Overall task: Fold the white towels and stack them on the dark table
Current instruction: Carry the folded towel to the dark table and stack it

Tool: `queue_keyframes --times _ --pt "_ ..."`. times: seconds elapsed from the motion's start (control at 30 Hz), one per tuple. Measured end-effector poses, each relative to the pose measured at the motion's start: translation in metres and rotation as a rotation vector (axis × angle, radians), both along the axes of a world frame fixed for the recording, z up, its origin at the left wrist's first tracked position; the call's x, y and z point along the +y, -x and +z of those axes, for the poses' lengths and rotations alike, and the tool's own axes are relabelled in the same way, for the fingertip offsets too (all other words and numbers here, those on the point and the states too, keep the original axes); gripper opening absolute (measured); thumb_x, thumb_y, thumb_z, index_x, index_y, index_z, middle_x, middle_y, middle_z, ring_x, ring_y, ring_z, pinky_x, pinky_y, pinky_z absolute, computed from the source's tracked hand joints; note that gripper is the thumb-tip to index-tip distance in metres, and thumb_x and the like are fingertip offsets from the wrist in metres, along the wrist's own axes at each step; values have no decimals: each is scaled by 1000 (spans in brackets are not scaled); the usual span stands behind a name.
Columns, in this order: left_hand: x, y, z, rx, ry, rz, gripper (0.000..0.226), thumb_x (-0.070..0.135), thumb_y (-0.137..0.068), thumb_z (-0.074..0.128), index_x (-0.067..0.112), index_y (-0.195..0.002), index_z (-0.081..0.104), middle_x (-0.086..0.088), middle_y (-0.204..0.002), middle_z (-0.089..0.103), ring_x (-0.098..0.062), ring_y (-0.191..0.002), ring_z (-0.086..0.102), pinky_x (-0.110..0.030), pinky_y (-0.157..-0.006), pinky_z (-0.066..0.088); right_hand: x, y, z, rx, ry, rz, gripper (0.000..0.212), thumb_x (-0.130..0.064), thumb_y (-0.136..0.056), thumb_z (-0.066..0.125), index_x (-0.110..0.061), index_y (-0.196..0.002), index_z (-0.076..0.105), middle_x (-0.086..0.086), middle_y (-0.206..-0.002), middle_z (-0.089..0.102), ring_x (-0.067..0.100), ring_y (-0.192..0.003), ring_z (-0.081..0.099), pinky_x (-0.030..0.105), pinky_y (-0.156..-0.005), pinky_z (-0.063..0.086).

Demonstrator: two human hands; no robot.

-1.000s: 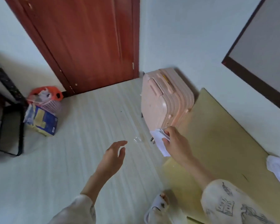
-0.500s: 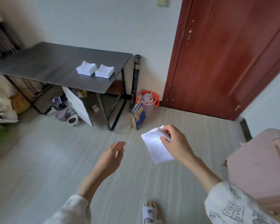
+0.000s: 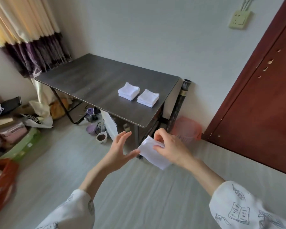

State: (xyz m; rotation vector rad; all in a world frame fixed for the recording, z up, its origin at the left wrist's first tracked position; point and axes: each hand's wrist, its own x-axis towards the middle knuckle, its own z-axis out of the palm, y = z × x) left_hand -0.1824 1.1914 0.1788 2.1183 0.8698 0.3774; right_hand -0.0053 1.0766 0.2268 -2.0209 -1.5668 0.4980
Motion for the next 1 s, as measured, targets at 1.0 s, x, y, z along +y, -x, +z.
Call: queue_keyframes --times 1.0 --pt "425 -252 -50 -5 759 -204 44 46 -94 38 5 -109 44 -16 -101 58 -29 -91 62 -43 -80 54 366 -203 -125 1482 138 -568 35 -29 -87 62 -8 -115 60 13 -107 67 28 -100 65 42 -88 52"
